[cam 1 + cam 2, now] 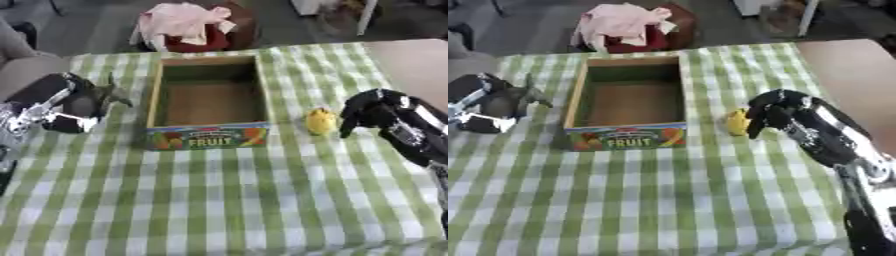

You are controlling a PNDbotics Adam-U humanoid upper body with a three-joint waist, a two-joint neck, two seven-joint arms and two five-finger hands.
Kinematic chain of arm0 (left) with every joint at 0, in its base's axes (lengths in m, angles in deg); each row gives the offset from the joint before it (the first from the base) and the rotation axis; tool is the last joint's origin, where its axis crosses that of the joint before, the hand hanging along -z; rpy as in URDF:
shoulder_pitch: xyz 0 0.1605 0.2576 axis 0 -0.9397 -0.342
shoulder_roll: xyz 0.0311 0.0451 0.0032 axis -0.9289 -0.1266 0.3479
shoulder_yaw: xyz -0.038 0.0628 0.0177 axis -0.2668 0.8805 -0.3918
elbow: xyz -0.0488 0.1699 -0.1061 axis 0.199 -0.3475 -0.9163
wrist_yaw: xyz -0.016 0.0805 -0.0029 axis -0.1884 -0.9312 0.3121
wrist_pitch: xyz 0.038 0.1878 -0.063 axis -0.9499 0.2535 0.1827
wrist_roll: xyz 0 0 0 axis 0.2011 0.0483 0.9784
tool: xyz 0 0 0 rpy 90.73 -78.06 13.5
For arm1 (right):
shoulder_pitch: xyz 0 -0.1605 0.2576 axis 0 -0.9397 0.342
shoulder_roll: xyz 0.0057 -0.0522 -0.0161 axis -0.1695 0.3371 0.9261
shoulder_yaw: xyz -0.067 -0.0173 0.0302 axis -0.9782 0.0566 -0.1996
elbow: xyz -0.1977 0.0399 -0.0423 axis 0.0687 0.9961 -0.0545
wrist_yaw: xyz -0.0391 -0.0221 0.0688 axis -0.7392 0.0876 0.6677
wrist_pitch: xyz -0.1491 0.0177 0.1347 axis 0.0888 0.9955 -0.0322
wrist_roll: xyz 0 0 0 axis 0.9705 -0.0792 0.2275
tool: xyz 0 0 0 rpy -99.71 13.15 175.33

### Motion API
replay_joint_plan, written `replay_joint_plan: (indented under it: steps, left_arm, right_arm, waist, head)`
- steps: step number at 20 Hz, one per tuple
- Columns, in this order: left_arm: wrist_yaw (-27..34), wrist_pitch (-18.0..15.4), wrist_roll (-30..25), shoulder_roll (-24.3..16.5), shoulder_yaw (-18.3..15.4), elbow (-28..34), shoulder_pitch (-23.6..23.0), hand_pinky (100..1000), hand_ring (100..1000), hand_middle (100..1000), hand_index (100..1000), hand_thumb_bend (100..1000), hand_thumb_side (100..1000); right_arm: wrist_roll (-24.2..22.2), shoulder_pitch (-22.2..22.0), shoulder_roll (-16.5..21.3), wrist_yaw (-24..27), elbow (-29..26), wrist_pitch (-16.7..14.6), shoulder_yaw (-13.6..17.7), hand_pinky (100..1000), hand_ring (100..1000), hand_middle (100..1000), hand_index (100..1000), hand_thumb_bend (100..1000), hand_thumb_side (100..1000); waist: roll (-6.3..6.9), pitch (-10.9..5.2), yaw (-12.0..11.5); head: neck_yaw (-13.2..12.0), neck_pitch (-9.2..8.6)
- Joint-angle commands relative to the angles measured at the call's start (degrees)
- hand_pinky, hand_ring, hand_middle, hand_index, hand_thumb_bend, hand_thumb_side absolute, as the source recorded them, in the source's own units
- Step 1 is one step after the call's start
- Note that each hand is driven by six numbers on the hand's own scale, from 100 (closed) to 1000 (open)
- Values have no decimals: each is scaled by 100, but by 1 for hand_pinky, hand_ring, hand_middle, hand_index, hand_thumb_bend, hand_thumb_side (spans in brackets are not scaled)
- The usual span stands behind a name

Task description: Pick up objects on the table and place them in the box.

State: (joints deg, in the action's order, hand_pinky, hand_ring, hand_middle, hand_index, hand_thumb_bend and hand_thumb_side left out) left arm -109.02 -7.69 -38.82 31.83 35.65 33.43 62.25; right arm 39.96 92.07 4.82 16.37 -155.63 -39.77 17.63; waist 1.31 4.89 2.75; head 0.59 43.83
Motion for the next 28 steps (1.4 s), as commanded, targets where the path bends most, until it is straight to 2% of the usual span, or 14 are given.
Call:
replay_joint_plan:
  steps: [1,6,13,18,23,28]
  left_arm:
    - [362,28,-108,-226,-16,438,284,567,470,404,670,100,258]
    - [751,83,-316,34,176,615,631,571,483,413,674,100,258]
    - [490,-56,-384,617,384,426,986,580,496,420,676,100,258]
    - [329,-152,-237,1039,409,96,995,575,504,436,685,100,257]
    - [142,-223,-154,1257,479,-174,913,598,547,476,703,100,252]
    - [-213,-335,-498,1324,574,-361,830,648,604,535,756,100,231]
  right_arm:
    - [-10,58,60,-16,-59,4,13,546,573,610,756,138,552]
    - [-68,95,37,26,-65,10,-55,546,573,610,756,136,552]
    - [-183,196,0,83,-85,11,-169,546,573,610,756,136,554]
    - [-266,260,-40,100,-93,18,-237,546,573,609,756,137,557]
    - [-323,302,-46,106,-99,3,-274,546,573,609,757,136,557]
    - [-331,302,-51,106,-92,-4,-274,546,573,609,757,134,556]
  waist:
    - [2,-98,-4]
    - [-30,-116,76]
    - [-73,-50,329]
    - [-89,22,479]
    - [-118,61,527]
    - [-127,63,527]
  head:
    - [-16,29]
    - [-85,29]
    - [-223,29]
    - [-284,29]
    - [-258,29]
    - [-259,29]
